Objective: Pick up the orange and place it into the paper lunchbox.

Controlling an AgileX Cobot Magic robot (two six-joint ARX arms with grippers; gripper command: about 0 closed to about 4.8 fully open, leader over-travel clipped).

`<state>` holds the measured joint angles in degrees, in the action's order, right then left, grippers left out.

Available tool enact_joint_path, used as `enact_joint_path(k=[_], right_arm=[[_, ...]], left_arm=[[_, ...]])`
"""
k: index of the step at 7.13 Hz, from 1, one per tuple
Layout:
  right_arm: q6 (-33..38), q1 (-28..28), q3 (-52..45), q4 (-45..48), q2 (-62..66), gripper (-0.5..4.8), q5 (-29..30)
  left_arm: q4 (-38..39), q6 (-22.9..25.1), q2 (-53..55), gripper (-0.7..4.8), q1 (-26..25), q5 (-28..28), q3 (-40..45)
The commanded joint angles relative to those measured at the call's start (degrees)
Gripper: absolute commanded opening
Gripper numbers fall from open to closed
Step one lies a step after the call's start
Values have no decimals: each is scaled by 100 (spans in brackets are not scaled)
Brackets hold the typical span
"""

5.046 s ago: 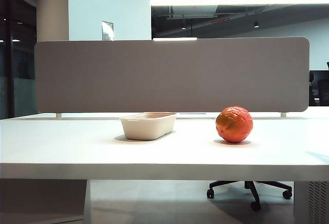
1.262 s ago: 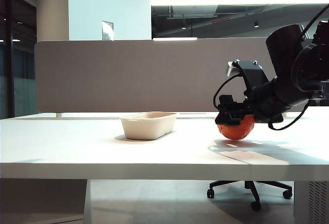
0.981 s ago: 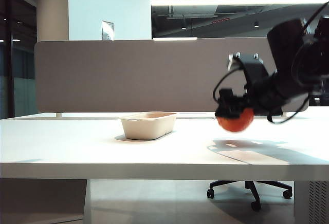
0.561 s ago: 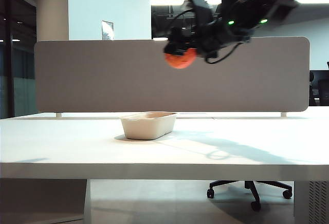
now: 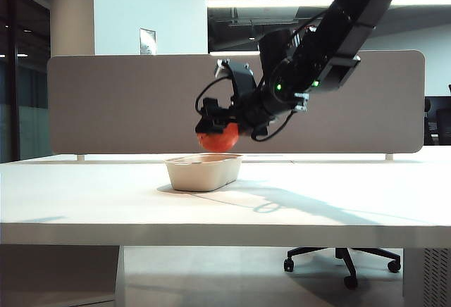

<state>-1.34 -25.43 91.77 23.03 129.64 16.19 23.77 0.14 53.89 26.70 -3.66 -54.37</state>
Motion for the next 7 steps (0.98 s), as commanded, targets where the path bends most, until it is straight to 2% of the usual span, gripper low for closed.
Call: enact_joint_path(k=[1,2,3,4,6,7], right_arm=[[22,-57,26,-122,94,295,70],[22,-105,26,-181,149,295,87],[-57,-210,26,-216,162,318,111],[-59,-219,26,-203,162,479,109],[-61,-219,28,-122,151,479,114],[-59,-208,48,-977,-748,87,-125]], left_arm=[[-72,-13,11,-5,-2,-20,-31],[-72,-13,11,-5,-2,-20,-31],[-70,-13,11,-5,-2,-22,-31],[-68,-13,11,-5,-2,-22,-31],[-66,-13,11,-5,-2,-22,-31],[70,-7,11,-5,-2,-17,-31]])
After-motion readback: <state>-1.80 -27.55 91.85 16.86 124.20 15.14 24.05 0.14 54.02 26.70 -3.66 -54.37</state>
